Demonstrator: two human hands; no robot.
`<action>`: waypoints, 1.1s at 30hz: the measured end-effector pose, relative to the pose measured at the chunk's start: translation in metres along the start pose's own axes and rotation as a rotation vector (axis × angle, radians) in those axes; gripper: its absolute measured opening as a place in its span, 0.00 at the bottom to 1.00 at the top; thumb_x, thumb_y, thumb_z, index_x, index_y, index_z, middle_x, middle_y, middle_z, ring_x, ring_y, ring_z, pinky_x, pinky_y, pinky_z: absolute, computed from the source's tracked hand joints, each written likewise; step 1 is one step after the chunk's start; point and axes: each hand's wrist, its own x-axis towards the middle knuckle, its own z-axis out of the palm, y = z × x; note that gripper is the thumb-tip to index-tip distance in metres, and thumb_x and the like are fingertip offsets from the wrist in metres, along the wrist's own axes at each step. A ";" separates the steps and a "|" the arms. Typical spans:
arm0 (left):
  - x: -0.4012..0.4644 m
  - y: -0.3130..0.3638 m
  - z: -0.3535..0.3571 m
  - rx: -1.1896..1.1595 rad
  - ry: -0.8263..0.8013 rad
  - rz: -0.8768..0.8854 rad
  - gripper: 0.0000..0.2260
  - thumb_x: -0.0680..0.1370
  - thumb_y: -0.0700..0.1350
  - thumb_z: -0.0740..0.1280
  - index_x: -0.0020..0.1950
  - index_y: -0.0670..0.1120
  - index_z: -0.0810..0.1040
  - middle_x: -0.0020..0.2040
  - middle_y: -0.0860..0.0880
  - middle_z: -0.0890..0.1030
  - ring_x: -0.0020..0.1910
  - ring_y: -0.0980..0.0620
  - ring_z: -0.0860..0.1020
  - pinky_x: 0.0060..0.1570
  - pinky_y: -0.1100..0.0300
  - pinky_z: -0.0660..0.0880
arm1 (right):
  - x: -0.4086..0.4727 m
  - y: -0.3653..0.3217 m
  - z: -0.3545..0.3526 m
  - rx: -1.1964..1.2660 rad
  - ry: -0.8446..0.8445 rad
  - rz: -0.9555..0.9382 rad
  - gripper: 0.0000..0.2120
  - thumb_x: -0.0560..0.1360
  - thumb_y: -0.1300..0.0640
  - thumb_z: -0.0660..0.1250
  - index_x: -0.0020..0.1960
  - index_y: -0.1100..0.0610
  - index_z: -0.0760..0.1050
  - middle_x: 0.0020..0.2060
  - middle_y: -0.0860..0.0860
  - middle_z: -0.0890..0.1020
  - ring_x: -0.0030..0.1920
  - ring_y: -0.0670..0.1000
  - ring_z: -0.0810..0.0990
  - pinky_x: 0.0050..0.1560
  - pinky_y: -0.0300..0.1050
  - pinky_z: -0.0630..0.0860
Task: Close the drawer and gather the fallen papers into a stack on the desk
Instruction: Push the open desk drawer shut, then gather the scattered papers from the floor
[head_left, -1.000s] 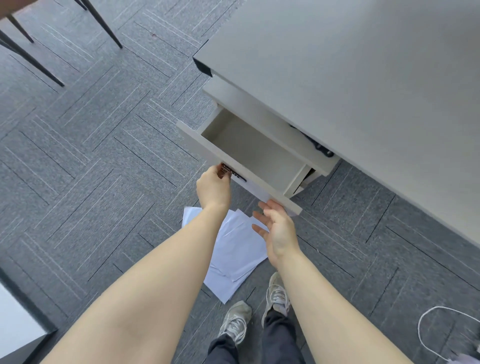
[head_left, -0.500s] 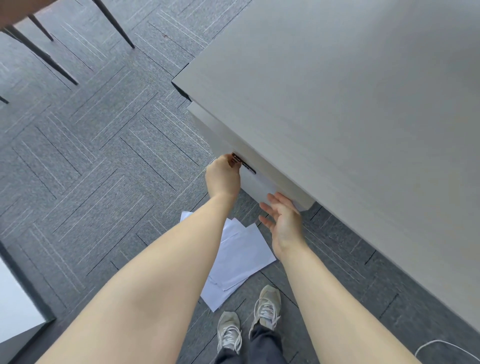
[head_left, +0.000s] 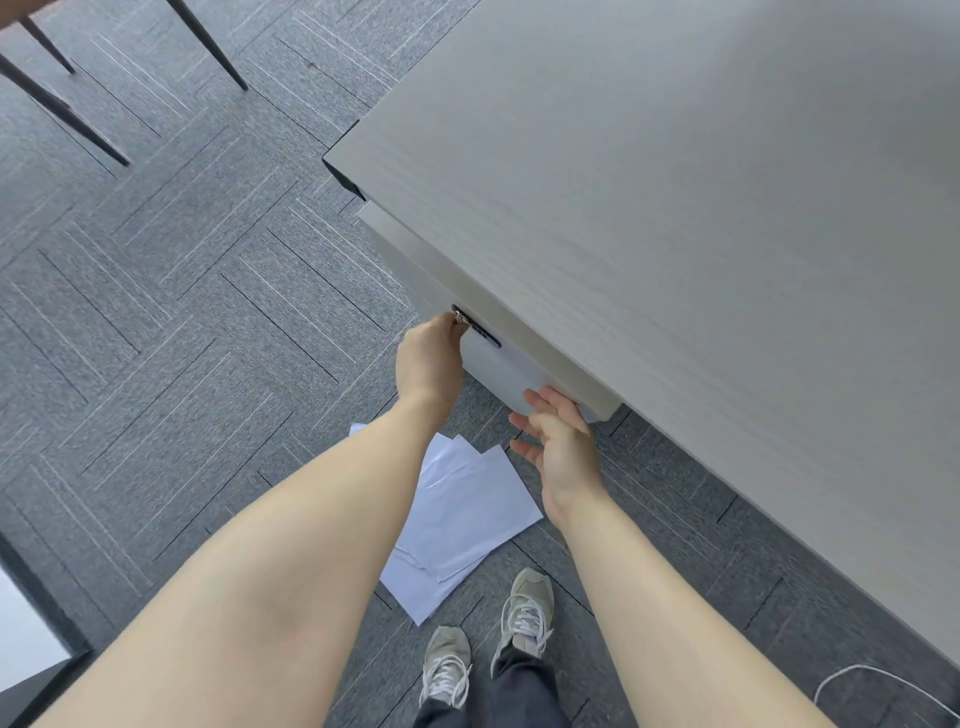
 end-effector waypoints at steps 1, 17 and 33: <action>0.001 -0.001 -0.001 -0.038 -0.018 -0.012 0.12 0.80 0.46 0.60 0.45 0.39 0.78 0.40 0.38 0.82 0.37 0.38 0.74 0.34 0.53 0.65 | 0.000 0.001 0.000 0.005 0.006 -0.001 0.21 0.76 0.66 0.57 0.68 0.55 0.69 0.61 0.49 0.77 0.53 0.50 0.80 0.49 0.45 0.75; -0.069 -0.211 -0.064 -0.089 -0.591 -0.291 0.21 0.78 0.50 0.62 0.69 0.41 0.73 0.68 0.43 0.76 0.66 0.44 0.75 0.59 0.56 0.70 | -0.056 0.100 0.039 -0.251 0.281 0.162 0.16 0.78 0.58 0.59 0.66 0.56 0.72 0.53 0.59 0.82 0.42 0.56 0.78 0.41 0.48 0.74; 0.006 -0.588 0.187 -0.271 -0.535 -0.615 0.16 0.76 0.49 0.68 0.59 0.41 0.77 0.49 0.44 0.76 0.47 0.46 0.74 0.51 0.51 0.74 | 0.175 0.537 -0.001 -0.518 0.544 0.360 0.18 0.73 0.47 0.67 0.47 0.63 0.74 0.43 0.60 0.79 0.36 0.56 0.75 0.45 0.52 0.75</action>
